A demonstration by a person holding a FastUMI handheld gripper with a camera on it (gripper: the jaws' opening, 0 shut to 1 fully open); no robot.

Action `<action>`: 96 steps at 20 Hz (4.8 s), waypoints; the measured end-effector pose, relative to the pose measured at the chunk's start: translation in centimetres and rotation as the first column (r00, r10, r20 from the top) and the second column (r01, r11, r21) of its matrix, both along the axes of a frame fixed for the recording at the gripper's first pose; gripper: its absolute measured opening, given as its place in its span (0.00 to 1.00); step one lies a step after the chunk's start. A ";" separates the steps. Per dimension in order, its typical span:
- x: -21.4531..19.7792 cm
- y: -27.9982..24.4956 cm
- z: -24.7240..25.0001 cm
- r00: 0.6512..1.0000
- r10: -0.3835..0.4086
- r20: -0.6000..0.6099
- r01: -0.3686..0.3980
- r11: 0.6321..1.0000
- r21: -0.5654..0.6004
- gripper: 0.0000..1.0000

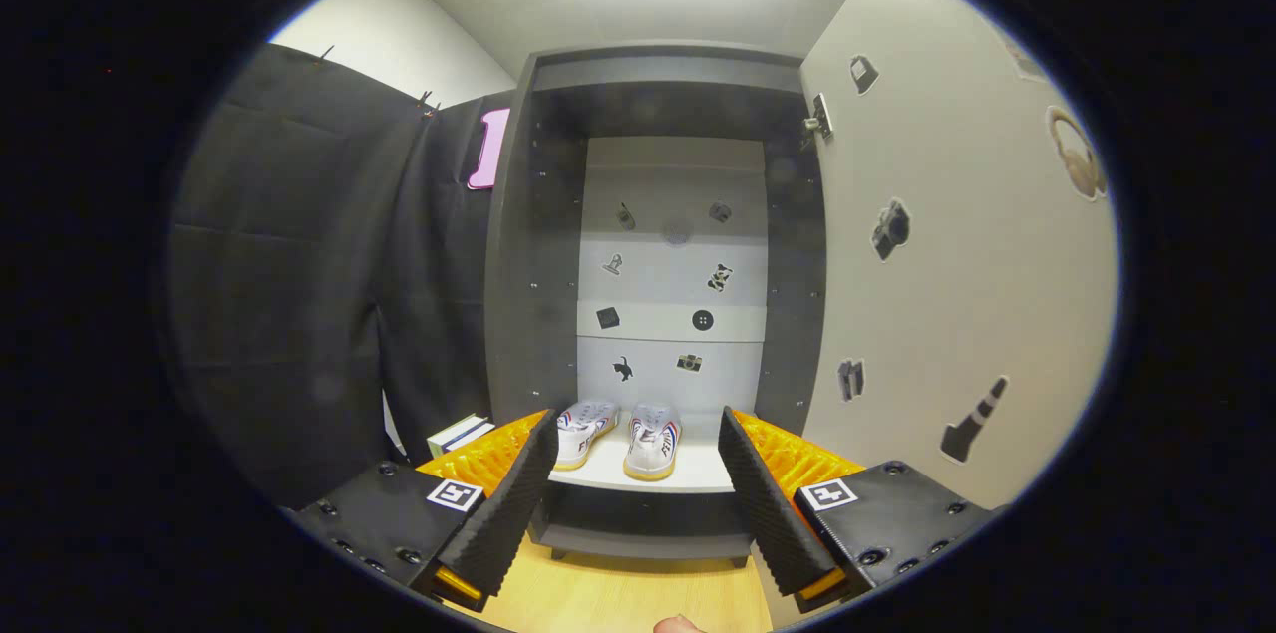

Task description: Open the shoe cabinet door, grab the shoes and put them into the shoe cabinet, then close the shoe cabinet door.

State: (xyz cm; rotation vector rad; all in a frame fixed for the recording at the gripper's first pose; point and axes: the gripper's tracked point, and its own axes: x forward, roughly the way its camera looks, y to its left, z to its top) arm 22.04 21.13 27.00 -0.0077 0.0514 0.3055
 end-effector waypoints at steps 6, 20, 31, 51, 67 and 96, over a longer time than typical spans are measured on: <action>-7.8 -4.5 1.3 1.000 0.017 0.004 -0.017 1.000 0.014 1.00; -16.6 -18.4 3.9 0.997 -0.071 -0.005 0.071 0.995 0.075 0.99; -11.6 -28.7 4.1 0.950 -0.310 -0.027 0.311 0.945 0.104 0.99; -5.2 -30.0 -1.3 0.891 -0.444 -0.094 0.449 0.893 0.034 0.95; -4.7 -17.2 -0.8 0.965 -0.254 -0.066 0.258 0.964 0.067 0.95; -6.2 -5.4 -0.4 0.998 -0.064 -0.016 0.065 0.997 0.030 0.97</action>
